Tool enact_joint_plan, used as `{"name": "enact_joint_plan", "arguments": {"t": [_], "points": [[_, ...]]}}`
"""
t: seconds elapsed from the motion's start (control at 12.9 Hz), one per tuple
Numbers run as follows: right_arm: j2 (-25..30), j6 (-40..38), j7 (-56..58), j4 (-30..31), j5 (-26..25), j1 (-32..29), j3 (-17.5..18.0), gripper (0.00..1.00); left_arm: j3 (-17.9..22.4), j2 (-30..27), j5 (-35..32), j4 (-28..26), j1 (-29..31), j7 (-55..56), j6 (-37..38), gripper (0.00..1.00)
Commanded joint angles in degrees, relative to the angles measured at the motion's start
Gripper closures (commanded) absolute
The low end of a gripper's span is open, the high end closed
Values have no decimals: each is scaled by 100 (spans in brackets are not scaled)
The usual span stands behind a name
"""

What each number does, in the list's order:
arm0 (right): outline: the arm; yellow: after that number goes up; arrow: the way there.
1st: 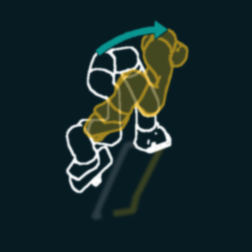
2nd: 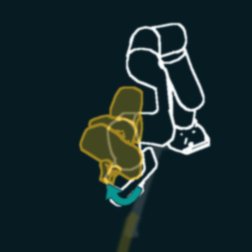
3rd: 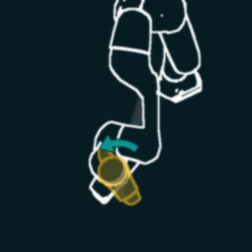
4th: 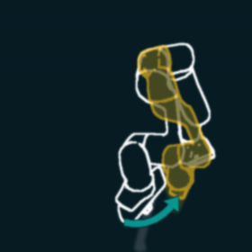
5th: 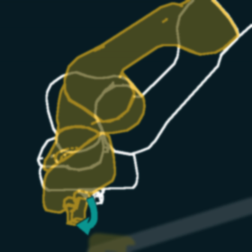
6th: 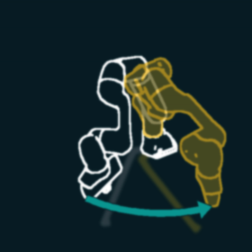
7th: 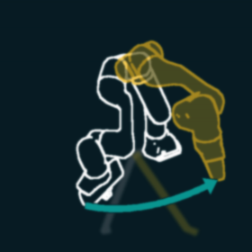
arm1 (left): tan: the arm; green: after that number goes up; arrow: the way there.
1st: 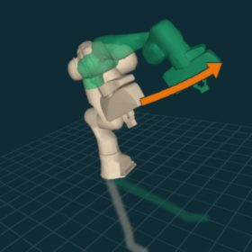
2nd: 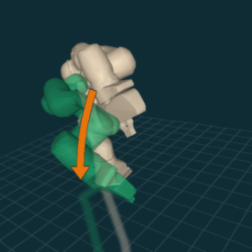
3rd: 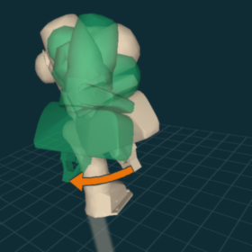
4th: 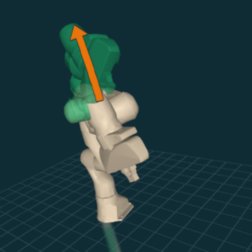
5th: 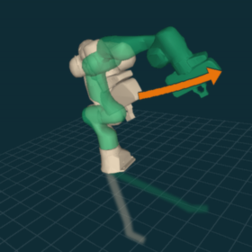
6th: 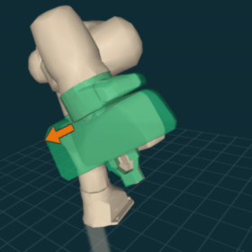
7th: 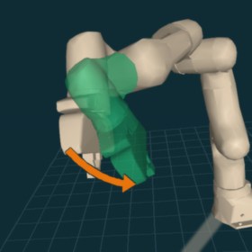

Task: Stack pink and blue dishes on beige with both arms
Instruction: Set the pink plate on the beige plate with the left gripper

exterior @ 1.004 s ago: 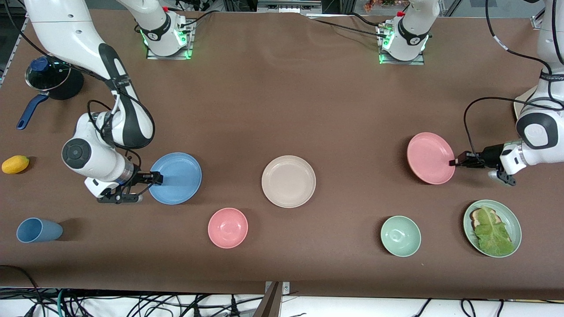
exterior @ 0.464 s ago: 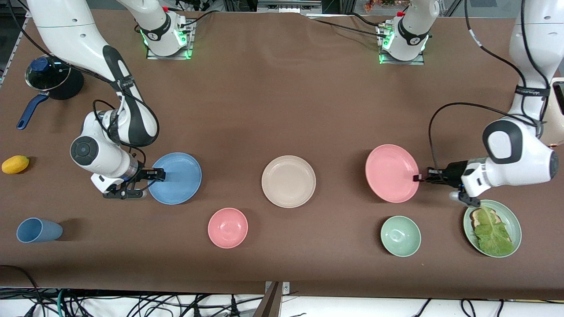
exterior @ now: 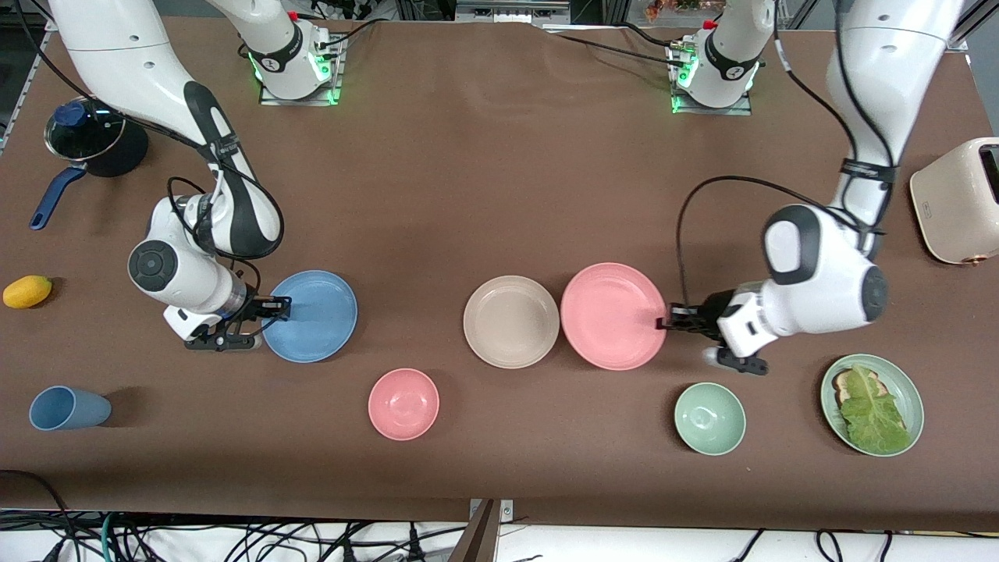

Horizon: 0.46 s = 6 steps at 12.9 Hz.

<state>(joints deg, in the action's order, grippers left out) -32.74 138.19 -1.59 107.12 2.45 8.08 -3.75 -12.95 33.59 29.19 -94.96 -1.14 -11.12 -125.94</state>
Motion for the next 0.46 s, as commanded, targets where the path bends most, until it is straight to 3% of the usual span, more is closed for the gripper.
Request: {"name": "enact_joint_plan", "arguments": {"t": [0.0,0.23,0.39], "points": [[22,112,98,81,98,-17,24,52,117,139,61,56,-561,574,-429,100],[22,112,98,90,98,-26,24,65,179,393,61,56,-1054,909,-957,100],[13,112,98,107,98,-26,24,65,345,561,52,56,-1405,919,-1037,100]]}}
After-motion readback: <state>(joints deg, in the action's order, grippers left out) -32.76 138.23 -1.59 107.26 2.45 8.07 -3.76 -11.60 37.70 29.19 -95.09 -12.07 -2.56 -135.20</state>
